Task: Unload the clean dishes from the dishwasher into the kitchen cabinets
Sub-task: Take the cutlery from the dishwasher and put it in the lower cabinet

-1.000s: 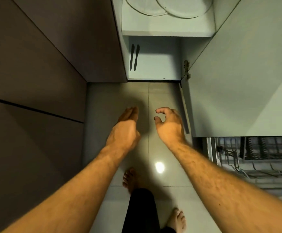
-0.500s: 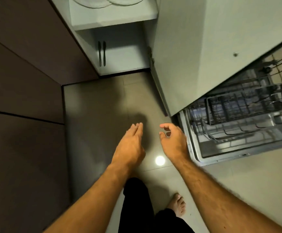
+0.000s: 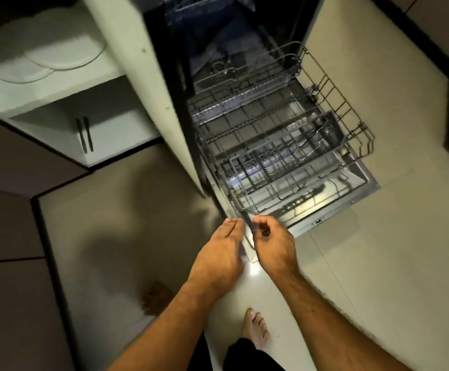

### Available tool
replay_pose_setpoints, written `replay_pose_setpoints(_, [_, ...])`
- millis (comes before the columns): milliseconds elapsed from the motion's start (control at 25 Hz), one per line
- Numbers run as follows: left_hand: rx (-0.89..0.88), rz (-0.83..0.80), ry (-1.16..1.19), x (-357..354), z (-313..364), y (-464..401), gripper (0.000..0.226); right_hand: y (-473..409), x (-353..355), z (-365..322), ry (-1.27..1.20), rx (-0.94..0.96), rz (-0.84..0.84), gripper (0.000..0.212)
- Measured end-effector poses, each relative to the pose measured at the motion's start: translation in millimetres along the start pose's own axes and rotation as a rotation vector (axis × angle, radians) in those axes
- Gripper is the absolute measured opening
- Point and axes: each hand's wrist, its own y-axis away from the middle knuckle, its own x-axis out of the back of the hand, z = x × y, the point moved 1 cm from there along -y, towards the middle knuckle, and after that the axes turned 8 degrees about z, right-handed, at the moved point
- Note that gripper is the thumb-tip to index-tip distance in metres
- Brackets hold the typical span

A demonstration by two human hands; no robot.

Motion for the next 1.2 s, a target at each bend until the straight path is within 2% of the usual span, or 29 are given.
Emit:
replay_pose_setpoints(120, [-0.052,-0.007,0.014,6,39,-3,0.068,-2,40,21,-0.034,-0.09,0.071,0.024])
replay_pose_setpoints(240, [0.011,0.059,0.108,4,70,-13,0.068,-8,61,38,-0.028,-0.121,0.118,0.025])
replay_pose_setpoints(360, [0.021,0.012,0.12,-12,89,-40,0.067,-29,63,38,-0.067,-0.122,0.165,0.025])
replay_pose_setpoints(760, [-0.043,-0.068,0.076,-5,93,-137,0.064,-131,91,13,-0.234,-0.291,0.218,0.018])
replay_pose_setpoints(880, [-0.003,-0.088,0.088,-13,91,-157,0.061,-159,83,7,-0.317,-0.338,0.207,0.019])
replay_pose_setpoints(1000, [0.045,-0.05,0.12,-18,102,-184,0.058,-187,76,-1,-0.368,-0.339,0.228,0.018])
replay_pose_setpoints(1200, [0.09,0.03,0.138,-27,120,-266,0.049,-264,82,-3,-0.287,-0.412,0.216,0.016])
